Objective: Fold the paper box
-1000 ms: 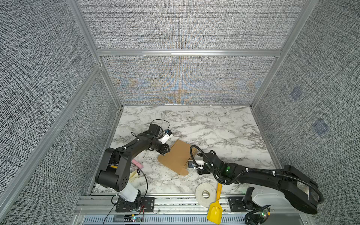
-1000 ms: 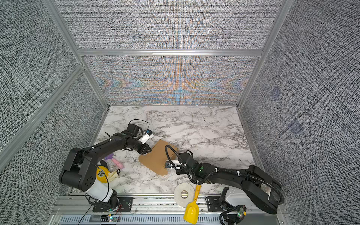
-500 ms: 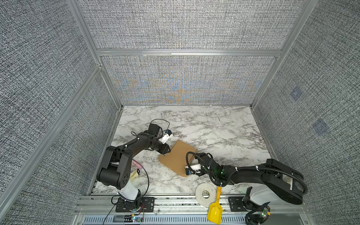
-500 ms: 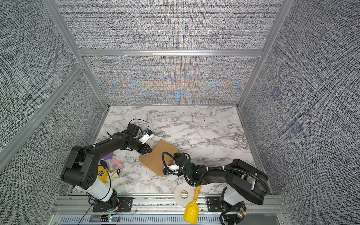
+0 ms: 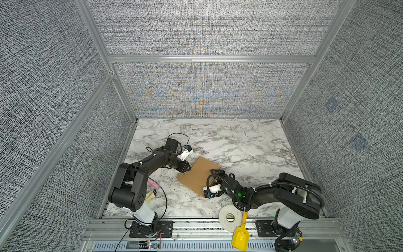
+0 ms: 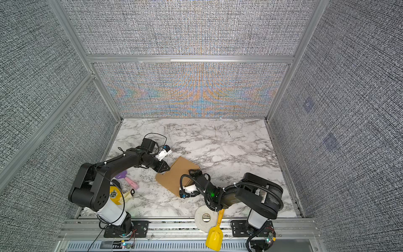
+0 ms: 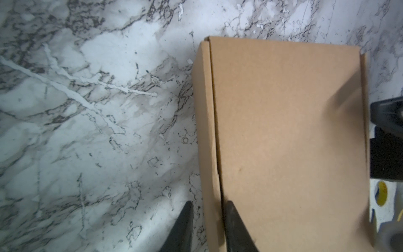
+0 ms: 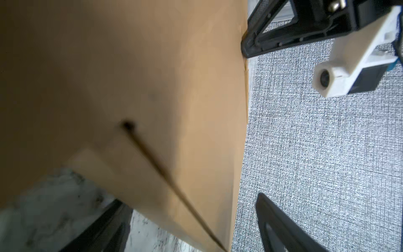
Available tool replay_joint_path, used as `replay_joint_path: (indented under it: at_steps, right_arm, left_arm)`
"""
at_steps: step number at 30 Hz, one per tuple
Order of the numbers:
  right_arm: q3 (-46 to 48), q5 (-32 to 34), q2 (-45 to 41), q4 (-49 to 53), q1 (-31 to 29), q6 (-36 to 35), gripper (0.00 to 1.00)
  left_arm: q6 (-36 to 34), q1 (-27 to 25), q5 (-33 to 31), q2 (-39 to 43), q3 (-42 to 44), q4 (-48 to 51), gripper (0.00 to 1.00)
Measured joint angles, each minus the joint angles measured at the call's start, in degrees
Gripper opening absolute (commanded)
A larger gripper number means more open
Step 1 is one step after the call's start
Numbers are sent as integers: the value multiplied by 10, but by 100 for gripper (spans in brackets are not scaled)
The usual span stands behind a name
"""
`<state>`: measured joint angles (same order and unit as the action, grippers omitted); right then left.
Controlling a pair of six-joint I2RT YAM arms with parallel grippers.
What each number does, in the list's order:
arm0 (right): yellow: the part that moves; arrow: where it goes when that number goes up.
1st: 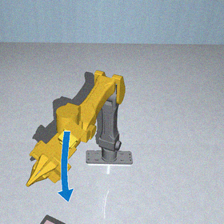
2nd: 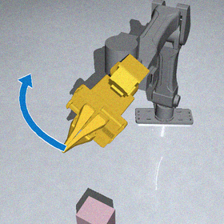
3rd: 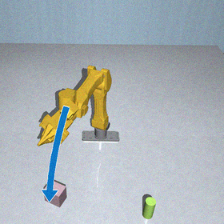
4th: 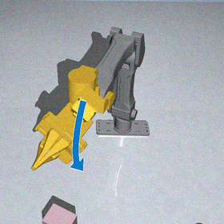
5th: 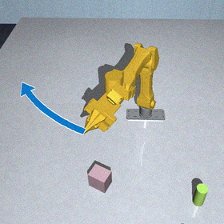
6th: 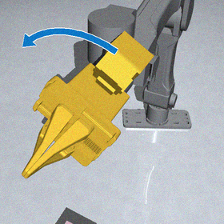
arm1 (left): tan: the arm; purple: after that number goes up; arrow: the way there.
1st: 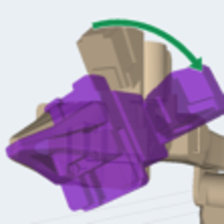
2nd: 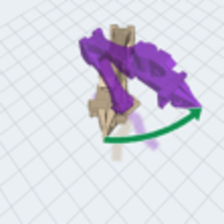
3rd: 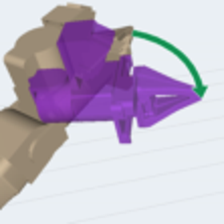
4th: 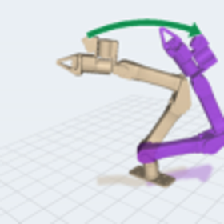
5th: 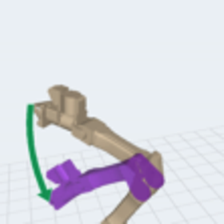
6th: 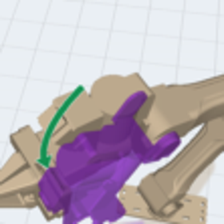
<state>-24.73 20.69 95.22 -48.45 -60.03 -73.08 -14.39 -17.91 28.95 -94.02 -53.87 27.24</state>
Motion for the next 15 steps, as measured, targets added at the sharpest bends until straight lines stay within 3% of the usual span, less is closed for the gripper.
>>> replay_joint_path:
  at_steps: [6,15]
  right_arm:
    - [0,0,17,-27,-5,-16,73]
    - [-10,-2,35,-33,-12,-36,66]
  left_arm:
    - [0,1,0,-2,-1,-1,28]
    - [0,4,-13,-6,-10,-4,37]
